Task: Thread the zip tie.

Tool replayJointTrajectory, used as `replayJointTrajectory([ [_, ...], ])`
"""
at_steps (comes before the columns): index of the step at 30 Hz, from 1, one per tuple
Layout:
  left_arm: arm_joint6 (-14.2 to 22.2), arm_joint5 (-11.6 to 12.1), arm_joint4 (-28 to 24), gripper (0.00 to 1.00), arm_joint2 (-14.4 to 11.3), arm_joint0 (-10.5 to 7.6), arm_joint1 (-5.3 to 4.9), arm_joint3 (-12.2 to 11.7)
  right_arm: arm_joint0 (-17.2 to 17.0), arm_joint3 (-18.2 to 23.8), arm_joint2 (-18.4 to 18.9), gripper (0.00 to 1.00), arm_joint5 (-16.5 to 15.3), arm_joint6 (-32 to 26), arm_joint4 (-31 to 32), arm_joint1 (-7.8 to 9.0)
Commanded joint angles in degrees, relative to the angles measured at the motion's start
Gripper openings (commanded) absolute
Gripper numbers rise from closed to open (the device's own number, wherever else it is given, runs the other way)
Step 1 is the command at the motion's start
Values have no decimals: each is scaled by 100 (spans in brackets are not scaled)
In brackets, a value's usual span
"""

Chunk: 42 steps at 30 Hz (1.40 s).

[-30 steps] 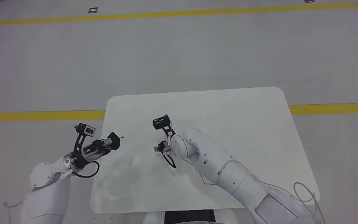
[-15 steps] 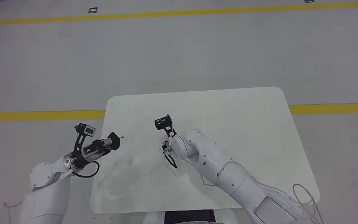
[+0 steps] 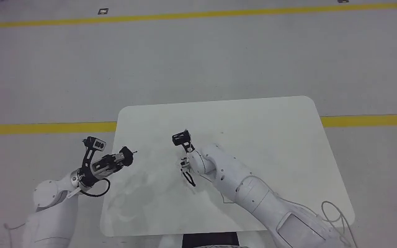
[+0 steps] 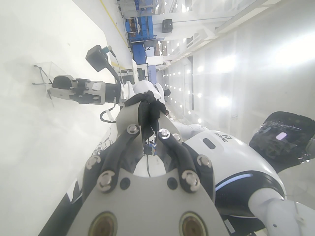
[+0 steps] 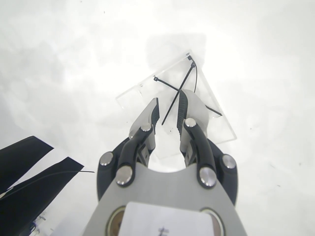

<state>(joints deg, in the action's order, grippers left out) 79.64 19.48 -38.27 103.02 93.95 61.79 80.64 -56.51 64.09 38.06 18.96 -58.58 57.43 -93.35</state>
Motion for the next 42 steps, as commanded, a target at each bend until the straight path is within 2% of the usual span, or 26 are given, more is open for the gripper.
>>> replayJointTrajectory([
  [1,0,0,0,0,0,0,0,0,45,-104,-25,17,7,11,-13,-30],
  [15,0,0,0,0,0,0,0,0,230,-484,-117,16,28,-56,-22,-178],
  [22,0,0,0,0,0,0,0,0,292,-592,-169,4,52,-82,57,-238],
  [27,0,0,0,0,0,0,0,0,296,-548,-176,15,52,-91,172,-264],
  [31,0,0,0,0,0,0,0,0,254,-431,-162,19,52,-178,344,-265],
  [42,0,0,0,0,0,0,0,0,147,-375,-146,16,1,-288,564,-279],
])
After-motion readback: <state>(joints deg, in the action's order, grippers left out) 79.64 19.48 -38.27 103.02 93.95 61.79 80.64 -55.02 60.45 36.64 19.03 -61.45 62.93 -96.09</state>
